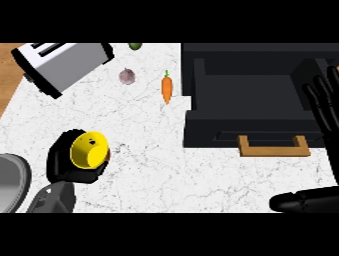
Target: Pick up the cup, place it into the drawer and close the drawer
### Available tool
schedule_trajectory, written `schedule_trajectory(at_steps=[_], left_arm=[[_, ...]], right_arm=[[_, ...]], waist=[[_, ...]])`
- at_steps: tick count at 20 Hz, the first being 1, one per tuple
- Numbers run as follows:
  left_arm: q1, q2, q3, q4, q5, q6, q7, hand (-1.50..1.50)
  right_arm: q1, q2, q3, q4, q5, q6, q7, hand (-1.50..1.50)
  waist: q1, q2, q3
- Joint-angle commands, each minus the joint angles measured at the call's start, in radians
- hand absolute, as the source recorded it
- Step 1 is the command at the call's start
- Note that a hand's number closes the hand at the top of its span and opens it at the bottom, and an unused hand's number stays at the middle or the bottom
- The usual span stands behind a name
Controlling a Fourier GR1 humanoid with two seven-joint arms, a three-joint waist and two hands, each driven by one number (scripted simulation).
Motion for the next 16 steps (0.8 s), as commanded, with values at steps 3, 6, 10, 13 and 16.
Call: schedule_trajectory(at_steps=[3,6,10,13,16], left_arm=[[0.044,-0.017,-0.047,-0.267,0.048,-0.033,0.099,1.50],[0.008,-0.006,-0.085,-0.380,0.049,-0.007,0.237,1.50],[0.041,-0.107,-0.165,-0.586,0.054,0.072,0.358,1.50],[0.021,-0.099,-0.187,-0.700,0.059,0.116,0.484,1.50],[-0.141,-0.081,-0.141,-0.627,0.100,0.134,0.536,1.50]], right_arm=[[0.023,-0.013,-0.012,0.022,-0.006,0.027,-0.026,-1.50],[0.009,0.023,0.045,-0.045,0.049,-0.037,0.045,-1.50],[-0.049,-0.019,-0.021,0.025,-0.024,-0.004,0.062,-1.50],[0.000,0.020,0.025,0.021,0.042,-0.013,-0.014,-1.50],[-0.071,-0.013,-0.017,0.030,-0.006,-0.021,0.063,-1.50]], waist=[[0.007,-0.004,0.001],[0.006,-0.005,0.001],[0.008,-0.004,0.001],[0.005,-0.002,0.001],[-0.003,0.001,0.000]])
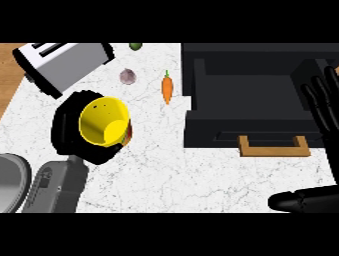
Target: Pick up the cup, place it into the drawer and close the drawer
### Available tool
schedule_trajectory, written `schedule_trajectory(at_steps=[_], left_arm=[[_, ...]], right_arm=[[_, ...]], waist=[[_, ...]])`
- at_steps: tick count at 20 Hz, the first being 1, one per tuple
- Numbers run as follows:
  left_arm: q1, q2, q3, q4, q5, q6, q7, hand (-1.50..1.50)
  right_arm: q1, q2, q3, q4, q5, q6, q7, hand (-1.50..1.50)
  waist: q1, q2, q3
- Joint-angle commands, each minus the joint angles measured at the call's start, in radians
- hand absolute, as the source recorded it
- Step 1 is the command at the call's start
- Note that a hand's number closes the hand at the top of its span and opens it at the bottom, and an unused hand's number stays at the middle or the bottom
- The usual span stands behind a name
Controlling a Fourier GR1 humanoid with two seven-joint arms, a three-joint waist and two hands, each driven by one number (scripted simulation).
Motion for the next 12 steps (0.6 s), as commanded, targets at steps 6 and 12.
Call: schedule_trajectory(at_steps=[6,12], left_arm=[[-0.157,-0.026,-0.114,-0.207,0.003,0.213,0.256,1.50],[-0.332,-0.023,-0.086,-0.138,-0.039,0.285,0.348,1.50]], right_arm=[[-0.052,-0.036,-0.068,-0.012,-0.058,-0.005,0.048,-1.50],[0.011,-0.005,-0.014,-0.016,-0.004,0.009,-0.013,-1.50]], waist=[[-0.004,0.000,0.000],[-0.006,0.001,0.000]])
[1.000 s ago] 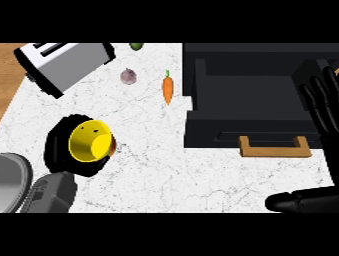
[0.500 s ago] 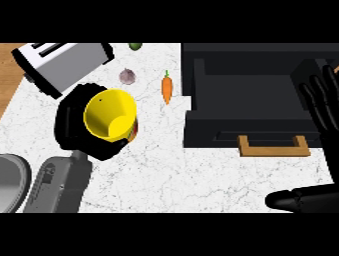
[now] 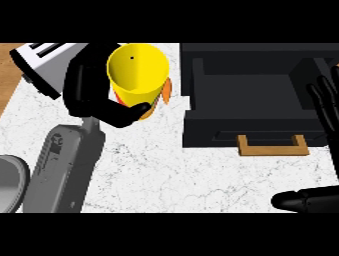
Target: Pick up the cup, place it into the drawer and close the drawer
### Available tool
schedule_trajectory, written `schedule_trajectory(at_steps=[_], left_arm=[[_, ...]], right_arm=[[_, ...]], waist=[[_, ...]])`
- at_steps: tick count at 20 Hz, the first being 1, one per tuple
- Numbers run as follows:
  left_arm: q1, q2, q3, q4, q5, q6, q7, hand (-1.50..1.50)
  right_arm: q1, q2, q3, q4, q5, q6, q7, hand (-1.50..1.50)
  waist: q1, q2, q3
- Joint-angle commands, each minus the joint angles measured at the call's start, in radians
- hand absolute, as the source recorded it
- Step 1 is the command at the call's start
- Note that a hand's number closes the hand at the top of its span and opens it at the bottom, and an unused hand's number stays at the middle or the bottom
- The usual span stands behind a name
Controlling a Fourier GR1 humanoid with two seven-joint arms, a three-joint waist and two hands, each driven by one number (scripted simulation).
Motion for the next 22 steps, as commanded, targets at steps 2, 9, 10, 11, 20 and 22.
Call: schedule_trajectory(at_steps=[2,9,10,11,20,22], left_arm=[[-0.154,0.014,0.012,0.090,-0.039,0.055,0.042,1.50],[-0.350,-0.006,-0.023,0.249,-0.038,0.137,0.078,1.50],[-0.371,-0.006,-0.033,0.247,-0.039,0.146,0.111,1.50],[-0.399,-0.006,-0.080,0.345,-0.027,0.206,0.052,1.50],[-0.550,-0.006,-0.092,0.585,0.031,0.239,0.005,1.50],[-0.550,-0.006,-0.207,0.584,0.104,0.337,-0.009,1.50]], right_arm=[[0.012,0.032,0.042,0.044,0.053,-0.010,-0.044,-1.50],[0.018,0.014,0.001,0.011,-0.003,0.001,-0.013,-1.50],[-0.042,-0.031,-0.041,0.010,-0.053,0.011,0.048,-1.50],[0.047,0.021,0.022,0.025,0.022,0.021,-0.056,-1.50],[-0.002,0.031,0.034,0.050,0.046,-0.010,-0.036,-1.50],[-0.027,-0.041,-0.062,0.049,-0.069,0.046,-0.006,-1.50]], waist=[[-0.002,0.001,0.000],[-0.007,0.002,0.000],[-0.006,0.002,0.000],[-0.018,0.005,0.000],[-0.018,0.006,0.000],[-0.028,0.004,0.000]])
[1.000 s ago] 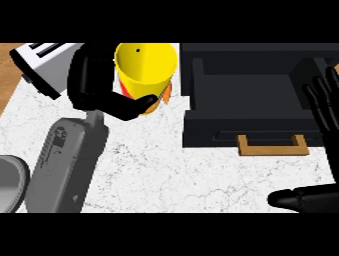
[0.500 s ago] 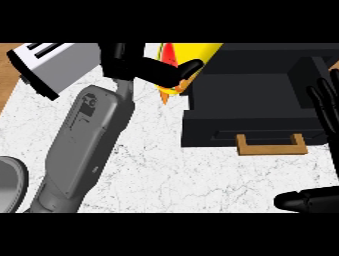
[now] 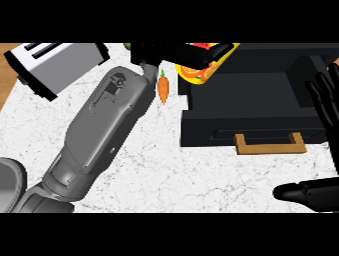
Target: Pick up the cup, place it into the drawer and close the drawer
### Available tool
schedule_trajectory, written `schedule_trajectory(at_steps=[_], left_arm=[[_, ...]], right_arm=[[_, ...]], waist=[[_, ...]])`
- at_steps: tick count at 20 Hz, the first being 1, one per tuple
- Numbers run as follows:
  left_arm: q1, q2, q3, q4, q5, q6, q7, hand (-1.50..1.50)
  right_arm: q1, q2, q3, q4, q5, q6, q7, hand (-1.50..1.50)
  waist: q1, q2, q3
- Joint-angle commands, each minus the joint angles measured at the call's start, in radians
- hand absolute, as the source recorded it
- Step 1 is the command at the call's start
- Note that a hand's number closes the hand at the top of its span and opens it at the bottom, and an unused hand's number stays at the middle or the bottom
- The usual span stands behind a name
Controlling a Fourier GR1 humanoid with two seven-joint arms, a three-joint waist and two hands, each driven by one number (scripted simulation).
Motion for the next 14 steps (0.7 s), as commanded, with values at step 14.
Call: schedule_trajectory(at_steps=[14], left_arm=[[-0.252,0.000,-0.188,0.477,0.224,0.065,-0.132,1.50]], right_arm=[[0.026,0.018,0.039,0.012,0.019,0.026,-0.056,-1.50]], waist=[[-0.051,0.013,0.001]])
